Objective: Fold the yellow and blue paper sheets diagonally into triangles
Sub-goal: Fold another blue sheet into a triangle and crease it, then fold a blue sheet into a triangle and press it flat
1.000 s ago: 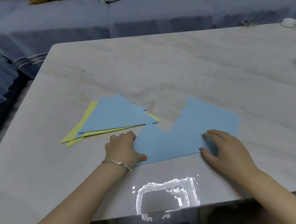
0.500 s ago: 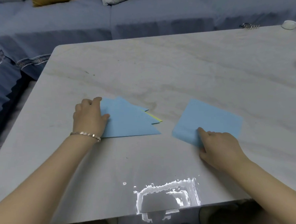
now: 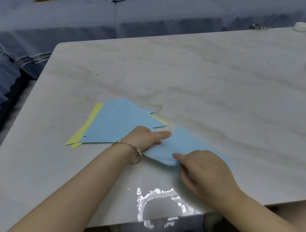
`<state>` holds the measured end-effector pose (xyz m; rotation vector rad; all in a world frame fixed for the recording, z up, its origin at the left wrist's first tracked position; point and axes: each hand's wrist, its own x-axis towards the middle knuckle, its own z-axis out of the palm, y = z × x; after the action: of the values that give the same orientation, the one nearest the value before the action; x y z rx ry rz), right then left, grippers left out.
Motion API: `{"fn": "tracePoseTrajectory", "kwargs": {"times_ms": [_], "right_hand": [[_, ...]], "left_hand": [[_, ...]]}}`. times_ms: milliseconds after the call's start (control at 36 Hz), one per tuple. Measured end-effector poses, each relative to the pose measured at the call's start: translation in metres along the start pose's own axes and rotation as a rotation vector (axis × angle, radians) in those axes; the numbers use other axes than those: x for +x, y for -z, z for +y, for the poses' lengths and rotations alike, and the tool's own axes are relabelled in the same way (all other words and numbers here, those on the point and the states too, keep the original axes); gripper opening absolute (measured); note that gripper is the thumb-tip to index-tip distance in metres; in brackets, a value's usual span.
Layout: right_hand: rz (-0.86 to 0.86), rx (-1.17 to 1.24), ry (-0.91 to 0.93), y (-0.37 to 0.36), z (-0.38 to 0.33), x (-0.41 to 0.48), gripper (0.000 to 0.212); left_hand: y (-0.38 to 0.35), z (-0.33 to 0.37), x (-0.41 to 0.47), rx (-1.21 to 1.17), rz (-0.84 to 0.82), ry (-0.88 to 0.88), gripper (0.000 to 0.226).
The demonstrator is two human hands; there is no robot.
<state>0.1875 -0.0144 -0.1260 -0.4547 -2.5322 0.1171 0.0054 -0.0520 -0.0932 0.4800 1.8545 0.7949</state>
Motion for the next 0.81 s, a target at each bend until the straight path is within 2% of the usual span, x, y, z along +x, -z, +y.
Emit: {"fn": "tracePoseTrajectory", "kwargs": {"times_ms": [83, 111, 167, 222, 250, 306, 472, 556, 639, 750, 806], "right_hand": [[-0.044, 0.064, 0.141, -0.006, -0.005, -0.003, 0.026], [-0.074, 0.078, 0.165, -0.006, -0.005, -0.003, 0.028], [-0.181, 0.093, 0.169, -0.007, -0.002, -0.007, 0.038], [-0.306, 0.1, 0.138, -0.007, 0.002, -0.012, 0.061], [-0.347, 0.105, 0.12, -0.008, 0.004, -0.015, 0.07], [-0.371, 0.108, 0.092, -0.01, 0.008, -0.019, 0.076], [-0.171, 0.114, 0.055, -0.019, 0.02, -0.021, 0.051], [-0.107, 0.136, 0.077, -0.019, 0.028, -0.018, 0.04], [-0.06, 0.189, 0.127, -0.018, 0.035, -0.014, 0.02], [-0.127, 0.33, 0.214, -0.015, 0.034, -0.004, 0.025], [-0.2, 0.486, 0.155, -0.012, 0.026, 0.004, 0.024]], "left_hand": [[0.006, -0.001, 0.004, 0.009, 0.058, 0.035, 0.07], [0.009, -0.002, 0.006, 0.03, 0.067, 0.031, 0.072], [0.013, -0.003, 0.009, 0.022, 0.027, -0.015, 0.048], [0.017, -0.001, 0.006, -0.037, -0.001, -0.063, 0.016], [0.019, 0.0, 0.004, -0.067, 0.004, -0.087, 0.011], [0.024, -0.001, 0.004, -0.114, 0.013, -0.115, 0.015], [0.045, -0.009, 0.0, -0.201, 0.0, -0.086, 0.018], [0.059, -0.016, 0.0, -0.198, 0.028, -0.062, 0.018], [0.07, -0.021, -0.001, -0.177, 0.043, -0.028, 0.019], [0.073, -0.024, -0.004, -0.047, 0.069, -0.075, 0.023], [0.068, -0.023, -0.006, 0.004, 0.081, -0.137, 0.023]]}}
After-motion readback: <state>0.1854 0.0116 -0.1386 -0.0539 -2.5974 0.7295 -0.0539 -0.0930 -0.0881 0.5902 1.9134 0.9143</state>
